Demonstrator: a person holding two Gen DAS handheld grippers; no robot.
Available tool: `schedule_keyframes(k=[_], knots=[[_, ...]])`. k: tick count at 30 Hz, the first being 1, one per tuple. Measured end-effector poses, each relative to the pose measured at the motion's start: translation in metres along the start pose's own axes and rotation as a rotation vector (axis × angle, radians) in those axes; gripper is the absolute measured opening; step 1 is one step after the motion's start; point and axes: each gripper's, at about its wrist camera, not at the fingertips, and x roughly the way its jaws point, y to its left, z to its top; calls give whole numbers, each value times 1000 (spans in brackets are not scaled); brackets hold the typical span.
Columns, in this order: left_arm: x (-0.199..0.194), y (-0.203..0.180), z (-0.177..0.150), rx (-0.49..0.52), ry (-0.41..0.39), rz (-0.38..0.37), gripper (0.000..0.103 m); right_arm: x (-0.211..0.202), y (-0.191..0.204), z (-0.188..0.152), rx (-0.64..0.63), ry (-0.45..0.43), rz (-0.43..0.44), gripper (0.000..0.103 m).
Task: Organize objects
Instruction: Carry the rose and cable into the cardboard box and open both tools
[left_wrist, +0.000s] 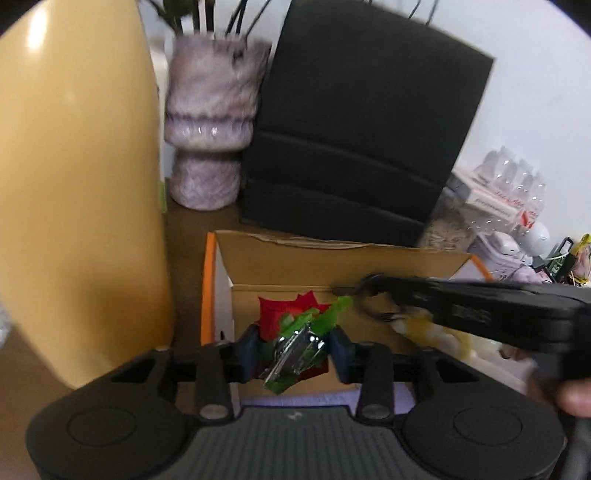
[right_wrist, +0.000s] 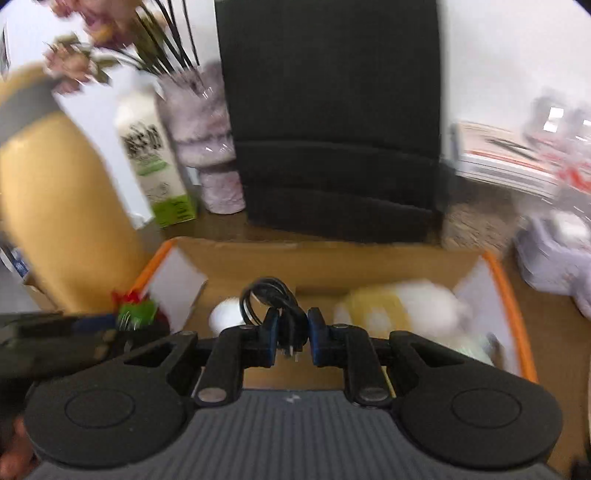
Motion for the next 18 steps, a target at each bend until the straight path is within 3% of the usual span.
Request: schedule_keyframes(k=[1, 2, 3, 4, 7, 12, 15, 18], knots=[[6, 2, -1, 3, -5, 7, 51, 18, -1, 3, -14, -14, 32, 42], [6, 1, -2, 29, -40, 7, 52, 29, -1, 2, -26, -10, 38, 71], [7, 0, -2, 61, -48, 4, 54, 38, -1, 2, -29, 1, 6, 79], [10, 1, 0, 77, -43, -4, 55, 43, 0, 1, -36, 2, -31, 80], [10, 1, 1, 78, -34, -20, 61, 37, -1, -5, -26, -16, -11, 81], [10, 0, 4, 104, -26, -52, 56, 26, -11, -14, 68, -44, -24, 82], [-11, -4, 2, 87, -43, -19, 64, 12, -11, -15, 94, -57, -18, 86], [-49, -6, 5, 85, -104, -69, 65, -19, -13, -6, 117, -53, -29, 89]])
